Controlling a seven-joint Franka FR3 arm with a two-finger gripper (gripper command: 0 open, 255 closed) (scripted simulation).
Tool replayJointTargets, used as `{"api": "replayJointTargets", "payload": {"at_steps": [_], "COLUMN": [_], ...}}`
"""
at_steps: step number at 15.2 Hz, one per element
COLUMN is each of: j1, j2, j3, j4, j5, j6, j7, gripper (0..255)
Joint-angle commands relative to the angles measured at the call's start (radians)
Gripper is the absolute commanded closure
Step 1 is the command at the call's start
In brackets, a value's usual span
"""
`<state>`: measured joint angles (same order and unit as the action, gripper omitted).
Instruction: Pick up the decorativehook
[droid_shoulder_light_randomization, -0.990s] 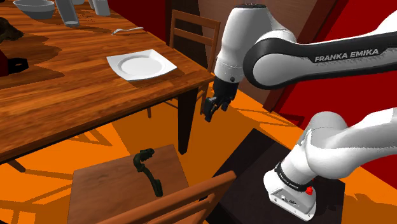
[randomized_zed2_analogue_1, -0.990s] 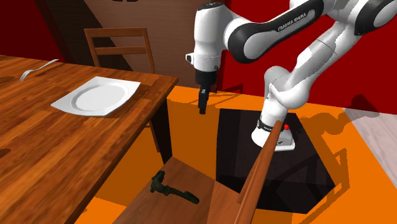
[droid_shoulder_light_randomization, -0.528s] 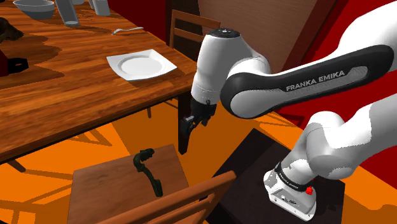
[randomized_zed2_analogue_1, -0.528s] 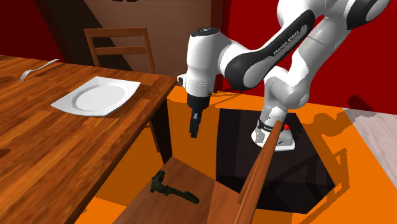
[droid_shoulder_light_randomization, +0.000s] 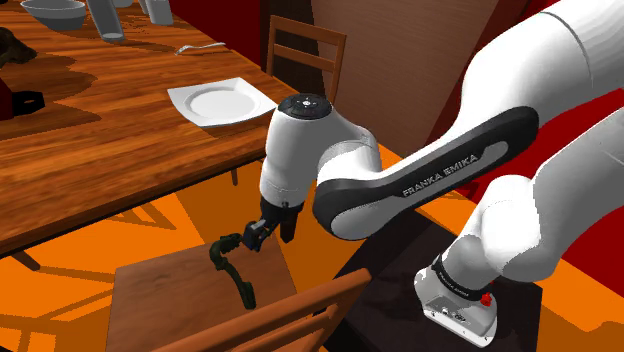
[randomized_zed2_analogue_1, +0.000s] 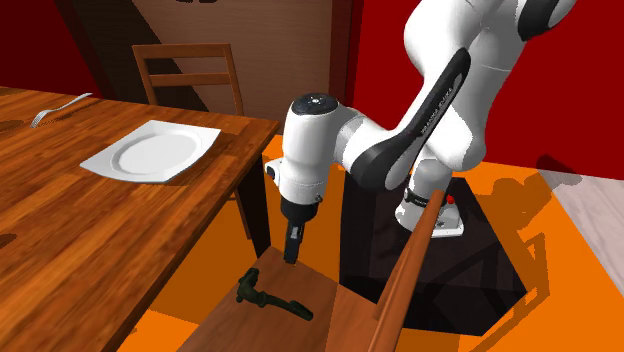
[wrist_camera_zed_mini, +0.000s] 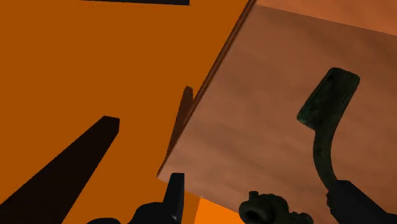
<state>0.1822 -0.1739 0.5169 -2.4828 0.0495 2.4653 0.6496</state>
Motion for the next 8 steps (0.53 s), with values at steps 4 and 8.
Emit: {"api": "replayJointTargets", "payload": {"at_steps": [4,8], "j1": [-0.007,0.039], "j2": [0.205,0.333], "j3": [0.069,0.056], "j4": [0.104,0.189], "j5": [-0.219,-0.384], "j6": [0.100,0.126], "j7": [0.208,0.351], "gripper": [0,0]}}
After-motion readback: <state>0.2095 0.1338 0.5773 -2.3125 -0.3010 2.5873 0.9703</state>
